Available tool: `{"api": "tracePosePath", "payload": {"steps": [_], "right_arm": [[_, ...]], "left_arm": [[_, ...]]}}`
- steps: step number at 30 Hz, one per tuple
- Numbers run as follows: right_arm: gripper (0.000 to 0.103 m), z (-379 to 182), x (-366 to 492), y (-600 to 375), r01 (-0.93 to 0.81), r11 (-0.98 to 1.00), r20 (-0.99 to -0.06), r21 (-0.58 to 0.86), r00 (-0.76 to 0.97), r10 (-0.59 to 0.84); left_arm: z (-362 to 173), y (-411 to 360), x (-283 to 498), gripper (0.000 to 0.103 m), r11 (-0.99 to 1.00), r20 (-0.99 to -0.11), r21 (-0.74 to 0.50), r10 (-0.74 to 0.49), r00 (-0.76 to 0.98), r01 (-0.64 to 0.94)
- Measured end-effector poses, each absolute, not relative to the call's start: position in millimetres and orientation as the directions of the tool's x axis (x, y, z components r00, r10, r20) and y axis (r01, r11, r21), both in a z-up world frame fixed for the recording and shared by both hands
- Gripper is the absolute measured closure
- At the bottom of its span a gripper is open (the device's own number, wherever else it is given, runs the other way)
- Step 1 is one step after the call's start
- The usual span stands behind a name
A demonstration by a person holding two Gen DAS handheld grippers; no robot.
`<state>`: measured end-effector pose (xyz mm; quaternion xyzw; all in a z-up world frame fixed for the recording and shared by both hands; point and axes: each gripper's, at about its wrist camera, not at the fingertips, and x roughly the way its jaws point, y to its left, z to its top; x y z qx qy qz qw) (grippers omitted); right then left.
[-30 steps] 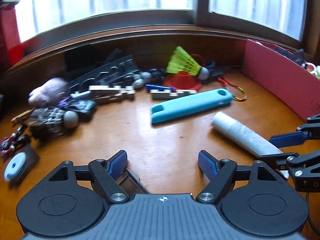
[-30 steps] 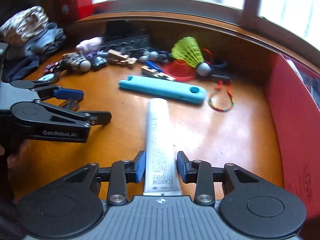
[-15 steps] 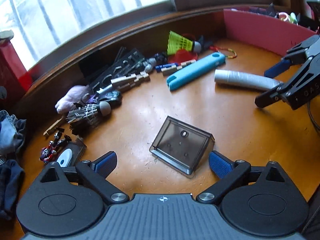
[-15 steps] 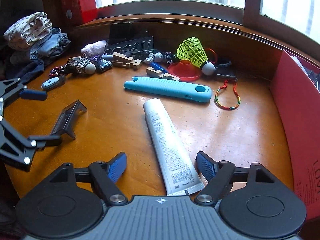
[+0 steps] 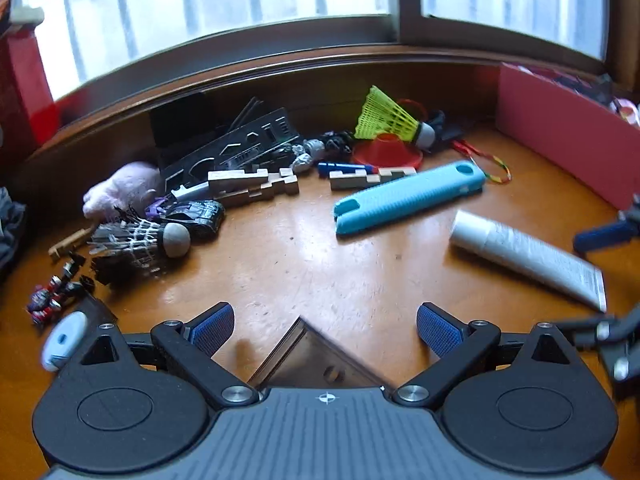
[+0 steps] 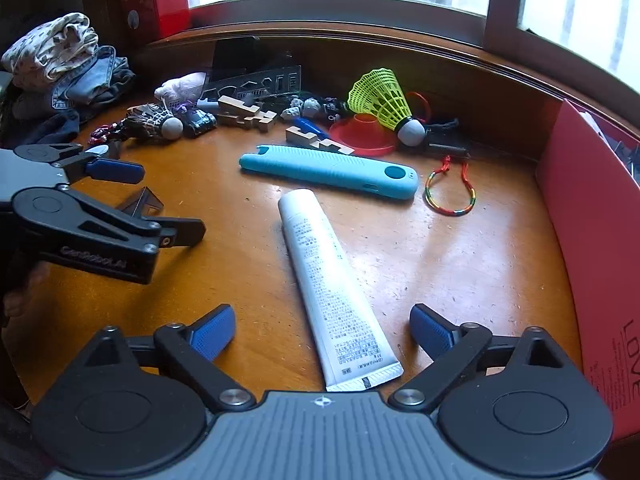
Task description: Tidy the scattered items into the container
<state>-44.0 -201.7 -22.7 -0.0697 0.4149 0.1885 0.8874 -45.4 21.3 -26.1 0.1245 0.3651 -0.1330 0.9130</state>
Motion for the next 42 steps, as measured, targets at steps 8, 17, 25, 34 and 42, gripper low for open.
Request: {"api": "tracePosePath", "payload": {"steps": [8, 17, 25, 34, 42], "right_arm": [[0.001, -24.7, -43.8, -201.6, -0.395, 0.918, -0.758, 0.036, 0.588, 0.282], [0.0, -25.6, -40.3, -197.0, -0.415, 0.909, -0.752, 0.036, 0.588, 0.298], [0.044, -1.1, -51.3, -196.9, -0.511, 0.857, -0.694, 0.07, 0.592, 0.41], [0.058, 7.3, -57.6, -116.1, -0.841, 0.463, -0.654, 0.28, 0.186, 0.733], [0.067, -7.9, -35.3, -95.6, -0.792, 0.567, -0.707, 0.226, 0.267, 0.655]], "left_arm": [[-16.3, 42.5, -80.7, 0.004, 0.831, -0.723, 0.293, -0.132, 0.678, 0.474], [-29.9, 32.2, -44.3, 0.002, 0.942, -0.708, 0.088, -0.169, 0.686, 0.323], [-4.0, 64.7, -52.4, 0.006, 0.955, -0.671, 0.11, -0.133, 0.729, 0.275], [-11.9, 97.7, -30.8, 0.006, 0.97, -0.683, 0.118, -0.075, 0.726, 0.211], [-22.7, 102.3, -28.0, 0.009, 0.962, -0.721, 0.156, -0.044, 0.691, 0.224]]}}
